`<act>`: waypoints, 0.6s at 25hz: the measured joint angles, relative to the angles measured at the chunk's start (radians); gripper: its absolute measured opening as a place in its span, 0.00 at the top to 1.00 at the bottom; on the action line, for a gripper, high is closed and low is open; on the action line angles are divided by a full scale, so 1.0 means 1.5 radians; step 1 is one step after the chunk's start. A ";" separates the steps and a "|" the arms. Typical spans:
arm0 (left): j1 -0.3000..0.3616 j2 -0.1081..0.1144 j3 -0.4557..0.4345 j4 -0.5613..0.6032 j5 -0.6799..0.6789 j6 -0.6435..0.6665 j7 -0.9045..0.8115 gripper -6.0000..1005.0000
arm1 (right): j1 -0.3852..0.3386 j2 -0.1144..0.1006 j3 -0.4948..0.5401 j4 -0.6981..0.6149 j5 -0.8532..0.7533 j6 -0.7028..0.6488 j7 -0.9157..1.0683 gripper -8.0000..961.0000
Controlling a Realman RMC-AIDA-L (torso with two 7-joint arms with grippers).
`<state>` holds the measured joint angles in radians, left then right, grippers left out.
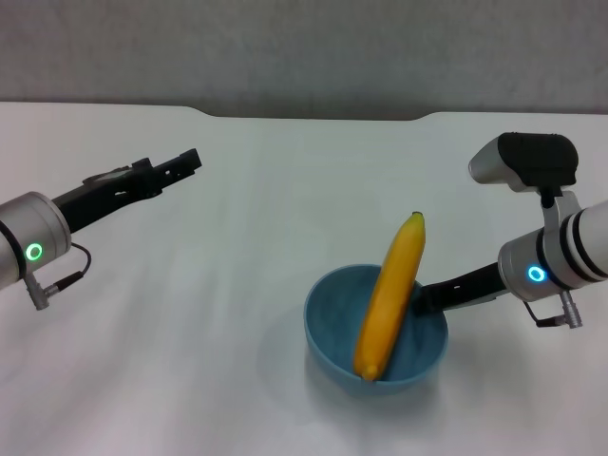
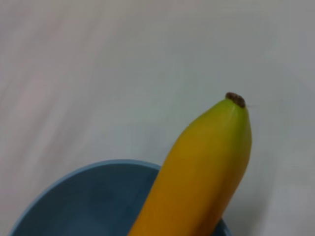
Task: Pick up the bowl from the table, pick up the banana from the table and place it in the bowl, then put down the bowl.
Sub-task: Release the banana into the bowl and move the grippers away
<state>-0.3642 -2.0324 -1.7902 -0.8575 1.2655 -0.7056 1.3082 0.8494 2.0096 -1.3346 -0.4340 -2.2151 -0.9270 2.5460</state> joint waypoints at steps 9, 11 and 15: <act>0.002 0.000 0.000 0.000 0.000 0.000 0.000 0.10 | -0.002 0.002 0.001 -0.007 0.004 0.010 -0.032 0.90; 0.003 0.000 0.000 0.000 0.000 0.000 0.000 0.10 | -0.002 0.003 0.001 -0.009 0.005 0.013 -0.039 0.81; 0.003 0.000 0.000 0.000 0.000 0.001 0.000 0.10 | -0.002 0.003 0.001 -0.015 0.019 0.012 -0.061 0.63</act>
<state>-0.3593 -2.0325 -1.7902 -0.8574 1.2655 -0.7045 1.3085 0.8466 2.0144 -1.3332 -0.4570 -2.1862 -0.9096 2.4550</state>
